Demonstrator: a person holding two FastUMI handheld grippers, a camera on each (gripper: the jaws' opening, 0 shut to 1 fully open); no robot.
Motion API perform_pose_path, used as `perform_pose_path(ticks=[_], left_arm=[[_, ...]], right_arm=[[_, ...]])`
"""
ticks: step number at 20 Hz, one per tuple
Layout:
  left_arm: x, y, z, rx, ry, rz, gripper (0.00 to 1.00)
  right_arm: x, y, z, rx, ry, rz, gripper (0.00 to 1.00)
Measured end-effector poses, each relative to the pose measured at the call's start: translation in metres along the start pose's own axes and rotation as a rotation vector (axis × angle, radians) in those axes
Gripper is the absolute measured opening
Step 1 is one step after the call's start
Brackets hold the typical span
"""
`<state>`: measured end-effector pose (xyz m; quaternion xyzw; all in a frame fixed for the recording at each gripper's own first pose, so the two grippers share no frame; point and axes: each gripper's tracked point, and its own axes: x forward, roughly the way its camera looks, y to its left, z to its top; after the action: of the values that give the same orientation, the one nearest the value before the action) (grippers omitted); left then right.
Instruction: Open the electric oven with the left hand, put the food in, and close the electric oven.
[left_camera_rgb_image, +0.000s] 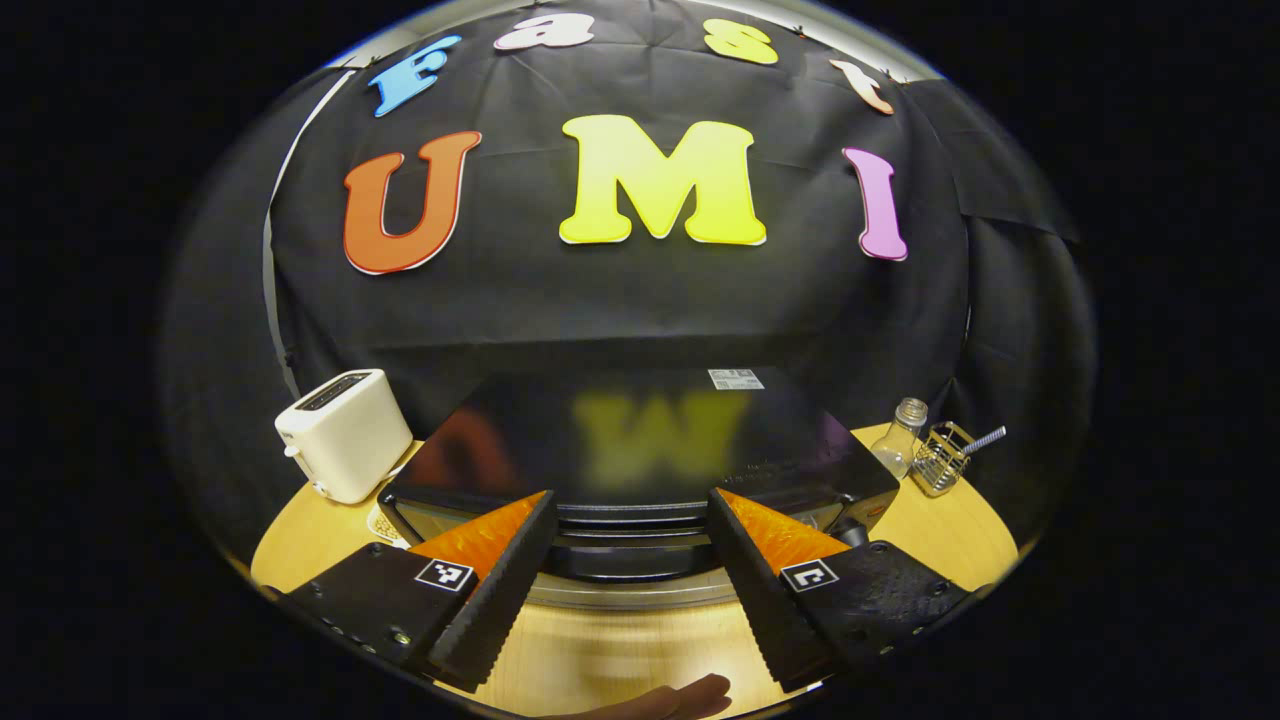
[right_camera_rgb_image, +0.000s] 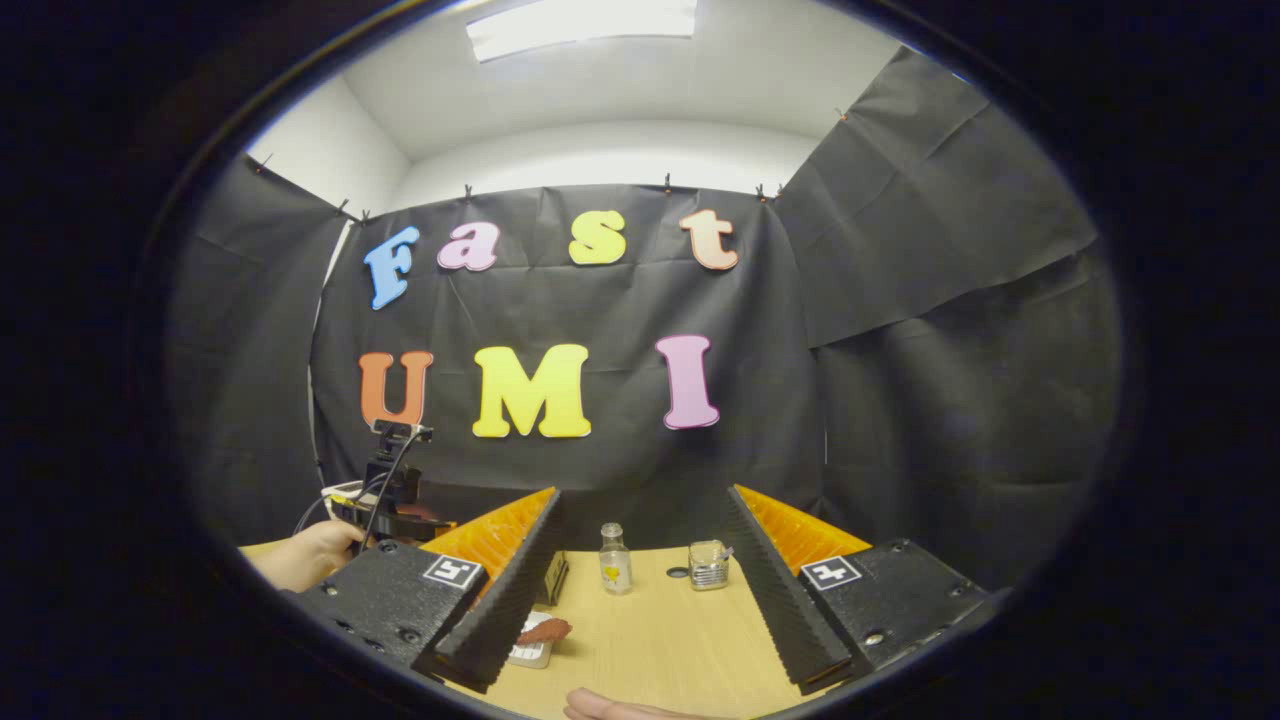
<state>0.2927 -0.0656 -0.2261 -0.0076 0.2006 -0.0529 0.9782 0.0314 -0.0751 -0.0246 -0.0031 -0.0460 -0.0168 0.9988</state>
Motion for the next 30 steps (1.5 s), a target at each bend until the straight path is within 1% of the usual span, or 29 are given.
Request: perform_pose_path(ticks=[3,11,13,15,20,22,26,30], left_arm=[[-0.014,0.0,-0.009,-0.02,-0.006,0.007,0.95],[-0.054,-0.004,-0.037,-0.007,-0.04,0.005,0.95],[-0.062,-0.005,-0.048,-0.003,-0.047,-0.009,0.95],[-0.066,-0.006,-0.071,-0.017,-0.008,-0.016,0.95],[-0.066,-0.003,-0.14,-0.028,0.126,0.003,0.96],[-0.067,-0.004,-0.158,-0.014,0.156,0.008,0.96],[-0.075,-0.004,-0.186,-0.037,0.249,0.017,0.96],[-0.076,-0.001,-0.188,-0.035,0.215,0.015,0.95]], right_arm=[[-0.011,0.003,0.006,-0.016,-0.005,-0.002,1.0],[-0.036,0.014,0.017,-0.024,-0.021,0.009,1.0],[-0.04,0.015,0.017,-0.027,-0.021,0.009,1.0],[-0.045,0.018,0.017,-0.03,-0.02,0.013,1.0],[-0.051,0.023,0.019,-0.033,-0.025,0.021,1.0],[-0.052,0.024,0.018,-0.037,-0.023,0.018,1.0],[-0.05,0.03,0.012,-0.032,-0.012,0.028,1.0],[-0.045,0.035,0.002,-0.037,0.01,0.035,1.0]])
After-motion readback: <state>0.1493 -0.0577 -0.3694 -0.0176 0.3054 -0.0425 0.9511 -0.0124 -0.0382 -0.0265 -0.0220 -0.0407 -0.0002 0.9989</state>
